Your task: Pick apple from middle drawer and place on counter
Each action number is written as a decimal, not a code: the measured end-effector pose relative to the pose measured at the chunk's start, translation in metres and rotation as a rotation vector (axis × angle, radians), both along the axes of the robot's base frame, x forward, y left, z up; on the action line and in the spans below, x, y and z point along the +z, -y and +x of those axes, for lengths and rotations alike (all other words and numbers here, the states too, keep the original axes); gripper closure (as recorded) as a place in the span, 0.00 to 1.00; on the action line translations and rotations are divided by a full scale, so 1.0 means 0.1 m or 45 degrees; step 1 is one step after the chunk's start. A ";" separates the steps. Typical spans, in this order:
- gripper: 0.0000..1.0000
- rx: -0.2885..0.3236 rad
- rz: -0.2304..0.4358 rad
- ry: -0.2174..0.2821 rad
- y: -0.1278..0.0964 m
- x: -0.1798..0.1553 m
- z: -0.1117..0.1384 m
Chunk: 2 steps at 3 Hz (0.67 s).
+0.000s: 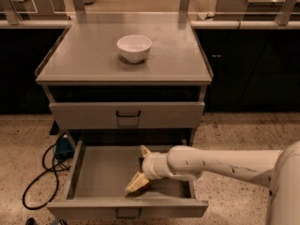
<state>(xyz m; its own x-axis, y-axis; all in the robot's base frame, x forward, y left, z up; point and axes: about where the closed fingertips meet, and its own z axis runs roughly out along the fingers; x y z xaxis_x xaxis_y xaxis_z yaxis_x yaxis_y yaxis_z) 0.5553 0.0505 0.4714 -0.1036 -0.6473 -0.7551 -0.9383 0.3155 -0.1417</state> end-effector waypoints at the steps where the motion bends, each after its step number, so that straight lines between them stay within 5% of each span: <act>1: 0.00 -0.026 0.121 -0.094 0.26 -0.21 0.23; 2: 0.00 -0.086 0.124 -0.126 0.55 -0.26 0.39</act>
Offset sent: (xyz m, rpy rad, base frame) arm 0.0649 -0.1002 -0.0276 0.0707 0.0965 -0.1613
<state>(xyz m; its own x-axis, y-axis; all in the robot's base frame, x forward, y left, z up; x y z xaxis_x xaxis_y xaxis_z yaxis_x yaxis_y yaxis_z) 0.5947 -0.0042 0.4450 -0.2217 -0.5605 -0.7979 -0.9224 0.3860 -0.0149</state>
